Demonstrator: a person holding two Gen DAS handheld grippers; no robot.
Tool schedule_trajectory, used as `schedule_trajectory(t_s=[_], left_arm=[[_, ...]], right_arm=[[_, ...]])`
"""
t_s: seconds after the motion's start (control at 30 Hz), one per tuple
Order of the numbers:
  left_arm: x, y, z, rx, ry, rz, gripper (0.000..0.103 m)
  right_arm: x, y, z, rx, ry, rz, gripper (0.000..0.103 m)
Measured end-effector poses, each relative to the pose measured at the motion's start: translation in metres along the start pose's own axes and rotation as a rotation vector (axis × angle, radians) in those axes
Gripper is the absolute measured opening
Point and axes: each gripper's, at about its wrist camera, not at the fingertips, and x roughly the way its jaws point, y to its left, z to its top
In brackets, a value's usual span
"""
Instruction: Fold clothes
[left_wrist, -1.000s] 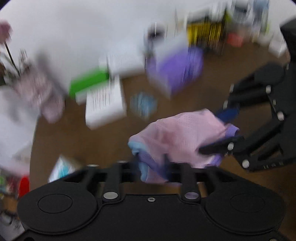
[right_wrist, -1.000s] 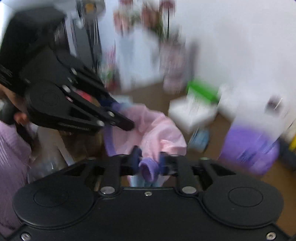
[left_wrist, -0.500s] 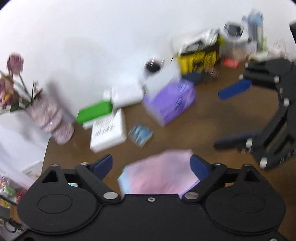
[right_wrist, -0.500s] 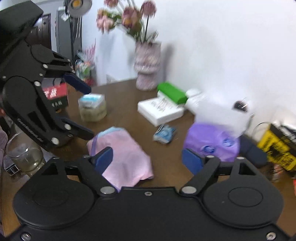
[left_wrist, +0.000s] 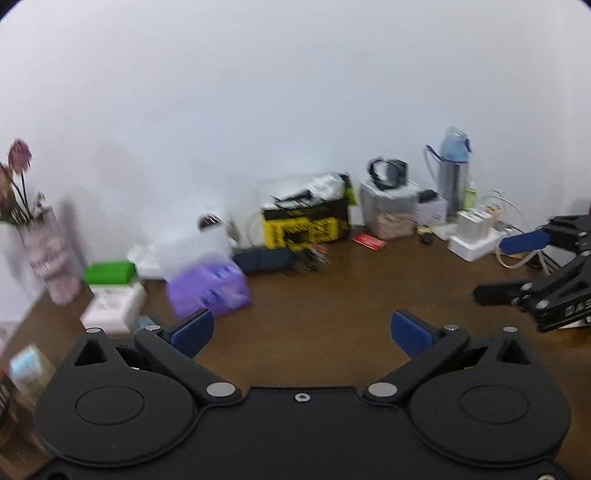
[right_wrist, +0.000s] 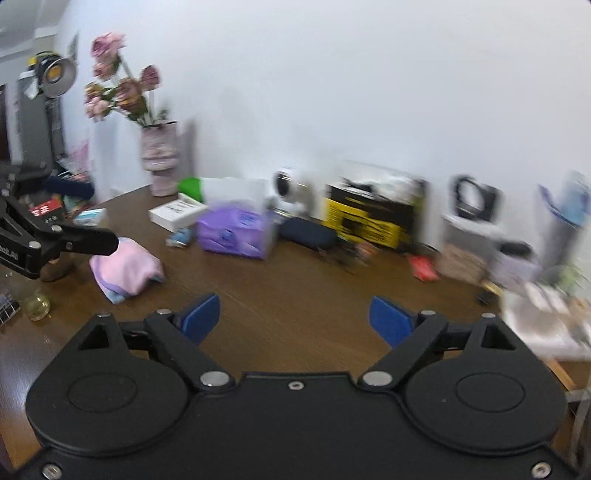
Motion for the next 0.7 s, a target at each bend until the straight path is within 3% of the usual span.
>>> schedule_trajectory(t_s=[0.2, 0.37, 0.6, 0.7], left_arm=[[-0.017, -0.043, -0.061, -0.046, 0.031, -0.016, 0.103], [-0.037, -0.061, -0.113, -0.08, 0.035, 0.022, 0.103], [-0.048, -0.077, -0.163, -0.122, 0.013, 0.028, 0.103], [-0.047, -0.079, -0.176, -0.13, -0.016, 0.047, 0.103]], right_arm=[[-0.057, -0.005, -0.053, 0.005, -0.009, -0.059, 0.096], [-0.094, 0.022, -0.122, 0.027, -0.014, -0.116, 0.097], [-0.109, 0.058, -0.188, 0.058, -0.033, -0.173, 0.098], [-0.106, 0.061, -0.199, 0.128, -0.042, -0.195, 0.098]])
